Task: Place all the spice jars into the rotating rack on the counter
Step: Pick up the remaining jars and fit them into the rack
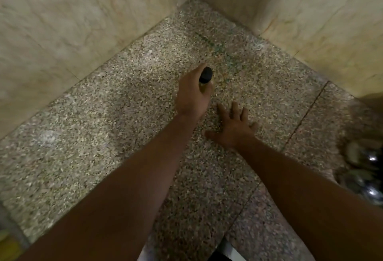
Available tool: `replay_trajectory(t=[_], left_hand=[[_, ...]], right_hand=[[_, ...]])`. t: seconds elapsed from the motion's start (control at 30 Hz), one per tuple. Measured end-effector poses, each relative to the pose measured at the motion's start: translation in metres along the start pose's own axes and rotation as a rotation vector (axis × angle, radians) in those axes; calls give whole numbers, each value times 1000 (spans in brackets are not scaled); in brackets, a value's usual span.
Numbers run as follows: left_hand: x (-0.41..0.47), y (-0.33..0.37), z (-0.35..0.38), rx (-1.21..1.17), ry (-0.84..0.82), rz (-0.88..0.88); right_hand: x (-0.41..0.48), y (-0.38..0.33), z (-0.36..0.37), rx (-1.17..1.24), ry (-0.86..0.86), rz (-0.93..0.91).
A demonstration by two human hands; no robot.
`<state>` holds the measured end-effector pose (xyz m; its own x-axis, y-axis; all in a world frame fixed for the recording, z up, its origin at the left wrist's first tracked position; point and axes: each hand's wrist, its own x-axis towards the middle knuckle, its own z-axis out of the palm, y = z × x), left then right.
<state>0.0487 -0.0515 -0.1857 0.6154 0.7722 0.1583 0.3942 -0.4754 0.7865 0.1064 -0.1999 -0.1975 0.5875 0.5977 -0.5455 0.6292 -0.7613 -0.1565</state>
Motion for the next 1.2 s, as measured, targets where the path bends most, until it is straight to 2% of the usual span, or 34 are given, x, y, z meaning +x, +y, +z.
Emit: replay_trajectory(t=[0.23,0.37,0.5,0.63,0.77,1.03,1.2], left_hand=[[-9,-1,5,16,32,37],[-18,4,2,11,43,14],[-33,17,-3,36,55,15],[-46,47,-9,44,58,41],[-63,85,-10,37,18,112],[-120,157,12,6,-101,249],[-163,191,37,-50,-180,325]], right_hand=[[5,3,1,5,8,-17],[4,9,-7,22,88,-50],[-17,19,-11,290,270,-110],[-45,35,-22,477,428,-73],[-80,61,-32,748,518,10],[-159,114,-34,916,687,201],[-205,143,-26,1269,815,268]])
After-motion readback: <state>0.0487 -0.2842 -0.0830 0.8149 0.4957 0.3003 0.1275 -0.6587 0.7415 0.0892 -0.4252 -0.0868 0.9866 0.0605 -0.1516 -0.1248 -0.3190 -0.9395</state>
